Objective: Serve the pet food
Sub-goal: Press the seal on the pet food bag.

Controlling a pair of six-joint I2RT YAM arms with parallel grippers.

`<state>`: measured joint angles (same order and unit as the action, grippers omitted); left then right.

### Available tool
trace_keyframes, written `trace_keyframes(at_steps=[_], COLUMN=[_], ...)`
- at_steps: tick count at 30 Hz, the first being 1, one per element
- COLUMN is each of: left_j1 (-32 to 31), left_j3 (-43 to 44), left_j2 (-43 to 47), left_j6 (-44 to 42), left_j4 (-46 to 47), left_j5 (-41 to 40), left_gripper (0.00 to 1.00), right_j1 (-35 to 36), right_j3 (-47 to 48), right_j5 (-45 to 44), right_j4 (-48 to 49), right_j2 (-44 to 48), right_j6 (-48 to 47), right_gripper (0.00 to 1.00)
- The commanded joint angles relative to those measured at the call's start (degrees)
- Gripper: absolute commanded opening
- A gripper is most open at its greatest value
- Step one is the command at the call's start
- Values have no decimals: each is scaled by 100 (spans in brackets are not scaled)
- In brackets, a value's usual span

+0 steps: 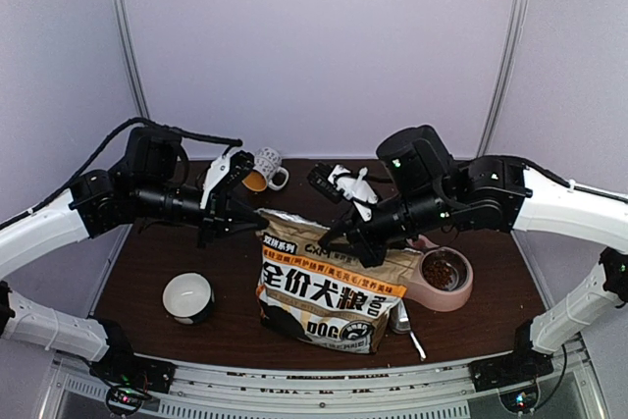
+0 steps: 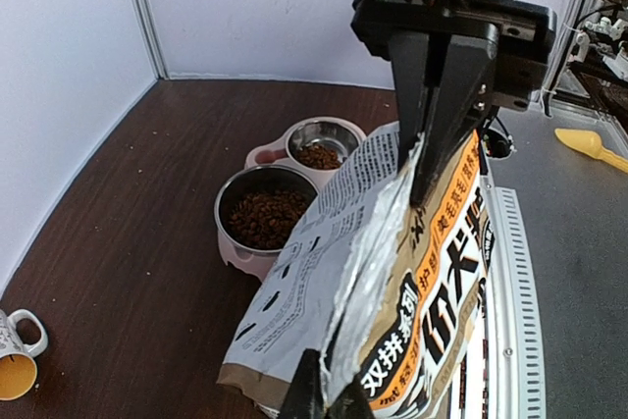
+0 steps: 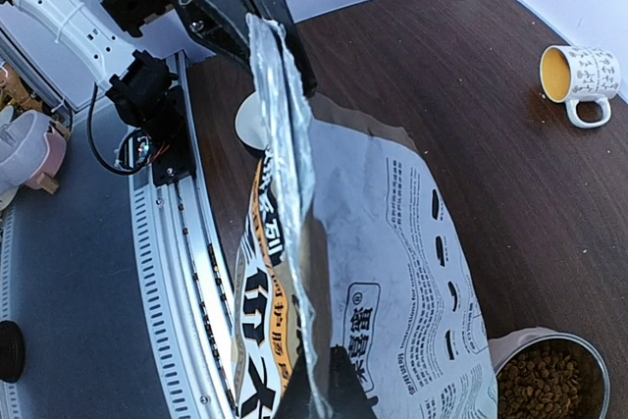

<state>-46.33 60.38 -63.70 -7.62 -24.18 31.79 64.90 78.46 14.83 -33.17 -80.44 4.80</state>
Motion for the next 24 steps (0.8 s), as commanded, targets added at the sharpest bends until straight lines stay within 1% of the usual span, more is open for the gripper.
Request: trace_keyframes(at_steps=[1,5,8,14,20,22,24], left_j1=[-48,-57,-52,-61,-61,-61,-61], left_j3=[89,17,-1,-6,41,59,87], left_j2=[-41,24,20,3,11,1,-16], left_j6=[-57,15,57,60,9,-38,-99], left_j4=[-179,-37,-7,-30,-122,-187,-257], left_j5=[395,423,442,486,519,521,523], left_gripper=[0,0,0,0,0,0,0], right_j1=[65,204,291,400,410,409,409], right_j3=[491,716,965,1699,1996,2031,2041], right_j5=[-68,-304,-510,-828,-846,-824,-802], right_j4=[339,238,134,-240,-375,-409,-427], right_j2=[-107,-314,-521,-1123,-1466,-1534,-1582], right_j6=[63,-14,-88,-338,-424,-438,-436], right_gripper=[2,23,29,34,35,32,26])
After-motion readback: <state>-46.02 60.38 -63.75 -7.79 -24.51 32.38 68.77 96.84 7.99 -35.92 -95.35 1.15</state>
